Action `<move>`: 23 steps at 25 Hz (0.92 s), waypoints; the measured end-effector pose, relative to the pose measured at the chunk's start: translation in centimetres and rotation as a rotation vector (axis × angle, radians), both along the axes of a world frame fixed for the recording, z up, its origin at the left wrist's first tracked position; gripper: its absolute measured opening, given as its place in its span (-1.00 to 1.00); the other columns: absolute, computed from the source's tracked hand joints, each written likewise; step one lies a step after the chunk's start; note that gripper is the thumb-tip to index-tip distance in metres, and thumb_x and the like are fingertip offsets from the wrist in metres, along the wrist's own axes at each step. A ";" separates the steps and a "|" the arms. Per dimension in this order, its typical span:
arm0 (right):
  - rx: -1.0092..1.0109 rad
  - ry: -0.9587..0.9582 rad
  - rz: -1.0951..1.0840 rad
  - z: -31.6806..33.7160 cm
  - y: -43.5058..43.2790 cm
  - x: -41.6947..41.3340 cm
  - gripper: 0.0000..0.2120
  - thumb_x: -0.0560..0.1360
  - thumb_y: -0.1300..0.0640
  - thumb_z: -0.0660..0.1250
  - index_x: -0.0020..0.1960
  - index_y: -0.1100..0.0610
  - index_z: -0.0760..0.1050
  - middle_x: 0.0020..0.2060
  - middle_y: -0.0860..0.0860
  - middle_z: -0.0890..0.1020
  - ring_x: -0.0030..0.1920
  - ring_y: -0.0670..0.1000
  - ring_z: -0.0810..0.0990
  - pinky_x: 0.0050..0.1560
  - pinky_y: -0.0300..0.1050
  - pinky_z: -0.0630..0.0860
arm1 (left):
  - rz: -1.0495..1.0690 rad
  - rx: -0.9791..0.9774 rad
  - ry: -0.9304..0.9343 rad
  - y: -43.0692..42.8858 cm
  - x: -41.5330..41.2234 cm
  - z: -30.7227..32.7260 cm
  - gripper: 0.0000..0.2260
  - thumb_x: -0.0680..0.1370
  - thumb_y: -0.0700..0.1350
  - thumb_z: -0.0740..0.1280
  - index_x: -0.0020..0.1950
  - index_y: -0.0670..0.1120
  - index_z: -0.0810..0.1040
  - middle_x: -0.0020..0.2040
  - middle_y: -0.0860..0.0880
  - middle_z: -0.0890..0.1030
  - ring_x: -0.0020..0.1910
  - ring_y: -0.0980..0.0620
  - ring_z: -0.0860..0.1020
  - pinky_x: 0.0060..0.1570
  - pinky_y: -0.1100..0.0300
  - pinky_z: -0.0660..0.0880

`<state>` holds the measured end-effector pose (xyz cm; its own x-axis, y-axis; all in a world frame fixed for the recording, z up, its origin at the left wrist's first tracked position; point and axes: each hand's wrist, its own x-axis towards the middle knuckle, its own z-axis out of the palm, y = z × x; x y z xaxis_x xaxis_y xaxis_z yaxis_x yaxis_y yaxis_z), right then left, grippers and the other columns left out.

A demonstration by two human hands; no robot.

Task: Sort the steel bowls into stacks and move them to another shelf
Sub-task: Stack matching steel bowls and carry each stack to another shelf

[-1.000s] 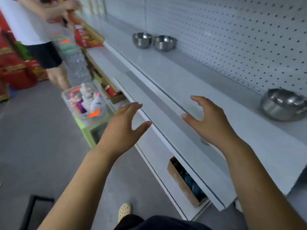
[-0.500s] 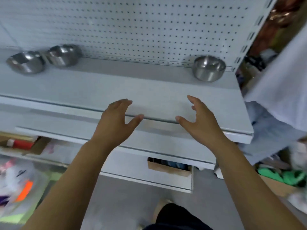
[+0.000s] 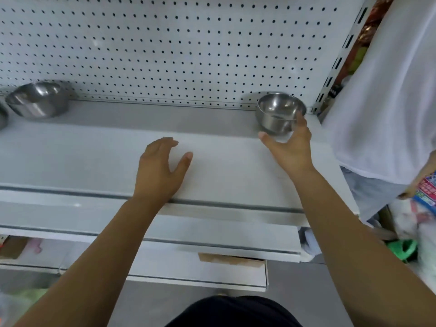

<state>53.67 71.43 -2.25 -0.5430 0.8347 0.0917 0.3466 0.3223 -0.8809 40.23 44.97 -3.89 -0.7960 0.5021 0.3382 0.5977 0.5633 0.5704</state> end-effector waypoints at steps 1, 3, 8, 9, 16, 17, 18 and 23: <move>-0.015 -0.006 -0.030 -0.3 0.8 -1.3 0.03 0.39 -0.14 0.59 0.66 -0.03 0.05 0.56 0.19 0.13 0.52 0.13 0.30 0.51 0.08 0.35 | 0.017 0.023 -0.013 0.2 -0.3 -0.3 -0.51 0.63 0.20 0.30 0.37 -0.14 0.54 0.40 -0.10 0.56 0.44 -0.10 0.45 0.44 0.05 0.32; -0.004 0.004 -0.080 -1.0 1.8 -3.2 0.01 0.36 -0.15 0.60 0.63 -0.05 0.12 0.54 0.20 0.11 0.47 0.19 0.37 0.43 0.02 0.43 | 0.063 0.071 -0.085 0.3 -0.8 -0.7 -0.55 0.64 0.17 0.30 0.40 -0.11 0.52 0.42 -0.06 0.53 0.45 -0.05 0.43 0.42 0.13 0.30; 0.112 0.103 -0.209 -2.5 3.1 -5.3 -0.30 0.34 -0.13 0.63 0.38 0.05 0.48 0.52 0.16 0.24 0.42 0.15 0.42 0.18 -0.33 0.35 | 0.116 0.171 -0.142 0.1 -1.4 -1.2 -0.62 0.65 0.15 0.28 0.36 -0.05 0.54 0.35 0.04 0.57 0.38 0.06 0.47 0.30 0.27 0.29; 0.125 0.136 -0.230 -2.7 3.2 -5.6 -0.37 0.32 -0.12 0.64 0.29 0.08 0.54 0.48 0.14 0.31 0.36 0.12 0.48 0.10 -0.44 0.34 | 0.122 0.186 -0.149 0.1 -1.5 -1.2 -0.63 0.65 0.14 0.29 0.34 -0.05 0.55 0.34 0.05 0.58 0.37 0.07 0.48 0.29 0.28 0.29; 0.060 0.231 0.026 -1.3 -1.2 -7.6 -0.37 0.26 -0.09 0.69 0.30 -0.13 0.61 0.26 -0.06 0.53 0.02 -0.26 0.56 0.14 -0.39 0.51 | 0.190 0.327 -0.220 -0.2 -1.3 -0.6 -0.66 0.65 0.12 0.29 0.35 -0.02 0.55 0.29 0.14 0.57 0.26 0.18 0.48 0.16 0.51 0.29; 0.045 0.238 0.088 -1.1 -2.4 -8.2 -0.34 0.26 -0.07 0.70 0.32 -0.16 0.59 0.26 -0.10 0.51 0.02 -0.33 0.54 0.15 -0.41 0.49 | 0.203 0.388 -0.245 -0.5 -1.2 -0.5 -0.68 0.65 0.11 0.29 0.35 0.00 0.55 0.29 0.16 0.58 0.26 0.19 0.49 0.18 0.46 0.34; 0.036 0.239 0.151 -1.0 -3.6 -8.8 -0.32 0.26 -0.08 0.70 0.34 -0.17 0.58 0.28 -0.12 0.50 0.06 -0.36 0.53 0.18 -0.40 0.48 | 0.218 0.450 -0.275 -0.8 -1.1 -0.4 -0.70 0.66 0.10 0.30 0.34 0.02 0.55 0.29 0.16 0.59 0.27 0.16 0.51 0.24 0.36 0.41; 0.012 0.206 0.474 -0.6 -9.6 -12.2 -0.26 0.26 -0.11 0.69 0.39 -0.21 0.52 0.31 -0.18 0.51 0.27 -0.18 0.53 0.33 -0.25 0.49 | 0.350 0.572 -0.304 -4.2 -3.0 0.9 -0.71 0.66 0.11 0.30 0.32 0.04 0.54 0.28 0.12 0.60 0.30 0.07 0.54 0.36 0.10 0.48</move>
<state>41.45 61.83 -2.89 -0.8311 0.4995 0.2446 -0.0203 0.4122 -0.9109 37.20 40.80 -3.01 -0.9776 0.0125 0.2102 0.2063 0.2572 0.9441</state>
